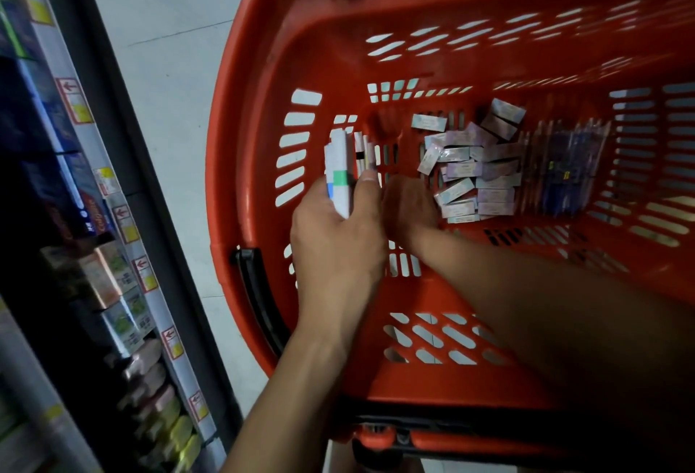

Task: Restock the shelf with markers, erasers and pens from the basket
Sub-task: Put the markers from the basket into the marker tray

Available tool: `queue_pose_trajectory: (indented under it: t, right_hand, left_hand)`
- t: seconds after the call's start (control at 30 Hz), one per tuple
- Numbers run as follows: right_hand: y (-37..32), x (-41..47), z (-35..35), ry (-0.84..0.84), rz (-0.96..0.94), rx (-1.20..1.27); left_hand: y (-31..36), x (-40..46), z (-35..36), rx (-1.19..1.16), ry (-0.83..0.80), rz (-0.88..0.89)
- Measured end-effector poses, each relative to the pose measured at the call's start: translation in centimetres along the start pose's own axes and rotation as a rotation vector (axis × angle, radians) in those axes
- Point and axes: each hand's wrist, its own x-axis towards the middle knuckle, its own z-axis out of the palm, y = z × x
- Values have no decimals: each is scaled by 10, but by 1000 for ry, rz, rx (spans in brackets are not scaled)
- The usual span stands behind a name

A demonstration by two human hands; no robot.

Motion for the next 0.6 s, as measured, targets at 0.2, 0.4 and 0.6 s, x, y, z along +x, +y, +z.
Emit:
queue_pose_trajectory:
  t: [0.2, 0.4, 0.6]
  right_hand:
    - [-8, -48, -48, -56, -111, 204]
    - [-12, -128, -108, -40, -431, 554]
    - [1, -121, -103, -54, -372, 662]
  left_hand:
    - [4, -4, -1, 10, -15, 46]
    - [8, -5, -4, 68, -22, 34]
    - [5, -5, -4, 108, -12, -4]
